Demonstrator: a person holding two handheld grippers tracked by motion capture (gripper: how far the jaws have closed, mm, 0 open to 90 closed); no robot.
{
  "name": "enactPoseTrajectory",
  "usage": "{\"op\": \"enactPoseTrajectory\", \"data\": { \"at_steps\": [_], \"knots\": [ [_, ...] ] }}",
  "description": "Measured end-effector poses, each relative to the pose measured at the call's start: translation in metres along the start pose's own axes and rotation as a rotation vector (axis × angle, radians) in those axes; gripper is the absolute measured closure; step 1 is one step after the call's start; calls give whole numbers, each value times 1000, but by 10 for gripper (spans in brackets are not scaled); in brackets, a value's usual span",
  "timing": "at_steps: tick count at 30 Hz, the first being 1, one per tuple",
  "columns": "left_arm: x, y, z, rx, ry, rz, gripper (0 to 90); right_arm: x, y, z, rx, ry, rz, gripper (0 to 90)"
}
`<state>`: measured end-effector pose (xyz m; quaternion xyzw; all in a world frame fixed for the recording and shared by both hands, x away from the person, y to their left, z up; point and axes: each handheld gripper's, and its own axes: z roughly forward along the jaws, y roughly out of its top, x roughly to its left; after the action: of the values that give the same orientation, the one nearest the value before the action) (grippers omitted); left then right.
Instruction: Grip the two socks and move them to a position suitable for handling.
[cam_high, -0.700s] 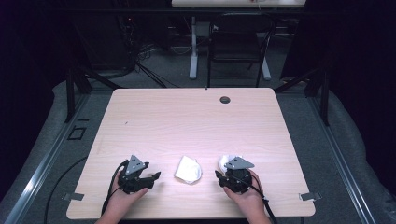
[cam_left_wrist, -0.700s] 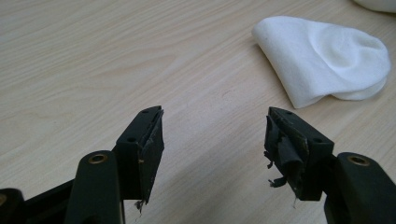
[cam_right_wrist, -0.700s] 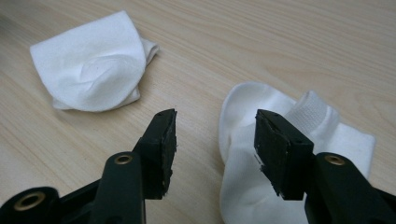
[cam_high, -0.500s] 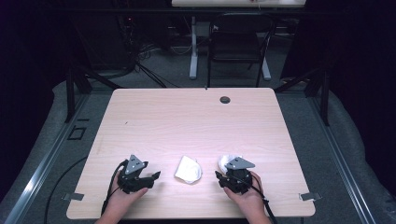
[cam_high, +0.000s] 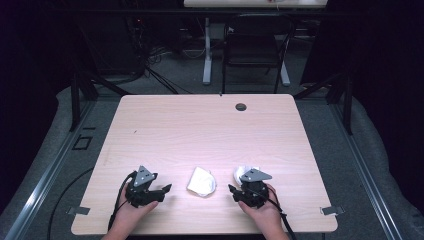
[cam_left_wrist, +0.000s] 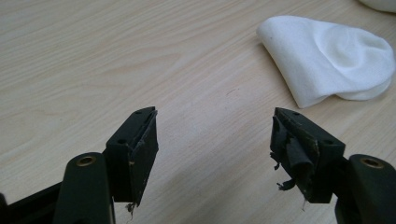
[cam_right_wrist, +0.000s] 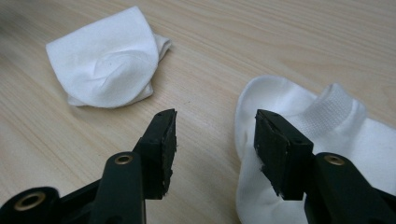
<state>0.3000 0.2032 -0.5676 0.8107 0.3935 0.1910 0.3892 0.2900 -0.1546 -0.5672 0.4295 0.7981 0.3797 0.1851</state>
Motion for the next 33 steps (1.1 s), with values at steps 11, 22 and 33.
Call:
{"op": "enactPoseTrajectory", "data": {
  "at_steps": [11,22,33],
  "knots": [
    [-9,5,3,1,-22,10,399,0,0,-2,5,2,16,509],
    [-19,14,11,19,-58,2,485,2,1,-2,1,6,5,516],
    [-35,35,24,19,-78,14,557,2,1,-1,4,7,8,519]
  ]
}}
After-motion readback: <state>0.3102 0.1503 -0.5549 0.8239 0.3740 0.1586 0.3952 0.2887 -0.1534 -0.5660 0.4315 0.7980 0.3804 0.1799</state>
